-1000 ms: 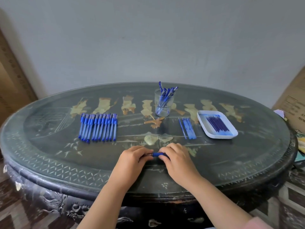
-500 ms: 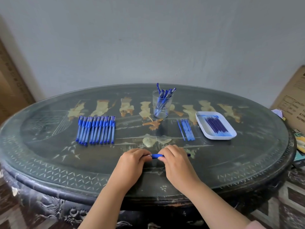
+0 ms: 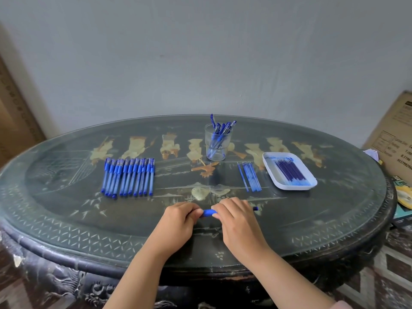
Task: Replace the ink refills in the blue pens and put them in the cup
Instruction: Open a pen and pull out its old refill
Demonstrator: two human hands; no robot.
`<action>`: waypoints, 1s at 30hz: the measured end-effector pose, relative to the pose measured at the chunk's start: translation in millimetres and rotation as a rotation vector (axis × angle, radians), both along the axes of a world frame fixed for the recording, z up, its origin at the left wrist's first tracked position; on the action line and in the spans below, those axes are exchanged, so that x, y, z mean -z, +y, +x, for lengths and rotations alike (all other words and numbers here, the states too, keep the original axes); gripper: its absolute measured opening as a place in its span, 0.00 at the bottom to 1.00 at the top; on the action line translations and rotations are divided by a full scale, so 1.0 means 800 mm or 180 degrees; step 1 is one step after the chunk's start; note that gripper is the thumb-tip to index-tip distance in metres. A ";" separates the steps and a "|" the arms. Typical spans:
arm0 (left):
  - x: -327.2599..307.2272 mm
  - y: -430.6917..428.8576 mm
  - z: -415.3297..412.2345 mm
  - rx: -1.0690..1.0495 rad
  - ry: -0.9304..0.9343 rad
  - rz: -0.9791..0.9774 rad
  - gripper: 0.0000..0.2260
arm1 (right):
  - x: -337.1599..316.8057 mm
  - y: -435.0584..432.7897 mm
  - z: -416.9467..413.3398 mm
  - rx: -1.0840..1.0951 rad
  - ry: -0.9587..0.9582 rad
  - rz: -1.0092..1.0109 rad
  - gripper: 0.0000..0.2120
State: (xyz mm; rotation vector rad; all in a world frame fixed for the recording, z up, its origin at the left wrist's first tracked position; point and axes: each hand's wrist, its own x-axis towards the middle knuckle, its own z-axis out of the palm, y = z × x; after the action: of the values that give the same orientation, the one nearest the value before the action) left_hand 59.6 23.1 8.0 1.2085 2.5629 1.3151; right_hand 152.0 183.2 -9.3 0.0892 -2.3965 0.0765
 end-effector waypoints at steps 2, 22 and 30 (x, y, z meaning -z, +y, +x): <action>-0.003 0.000 0.002 0.0027 -0.0113 -0.0078 0.12 | 0.001 0.000 0.000 -0.0012 0.0042 0.0088 0.11; 0.011 -0.001 -0.014 -0.0823 0.0369 0.0049 0.07 | 0.001 0.009 -0.002 0.0358 -0.0193 -0.0196 0.06; 0.006 -0.005 -0.005 -0.0410 0.0469 0.0268 0.19 | 0.007 0.011 -0.008 0.0328 -0.0178 -0.0259 0.04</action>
State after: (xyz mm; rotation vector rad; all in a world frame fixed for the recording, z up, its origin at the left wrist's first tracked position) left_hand 55.5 18.9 3.4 1.2158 2.7560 1.4229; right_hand 145.8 192.2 -15.1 -0.0756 -2.4460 0.1298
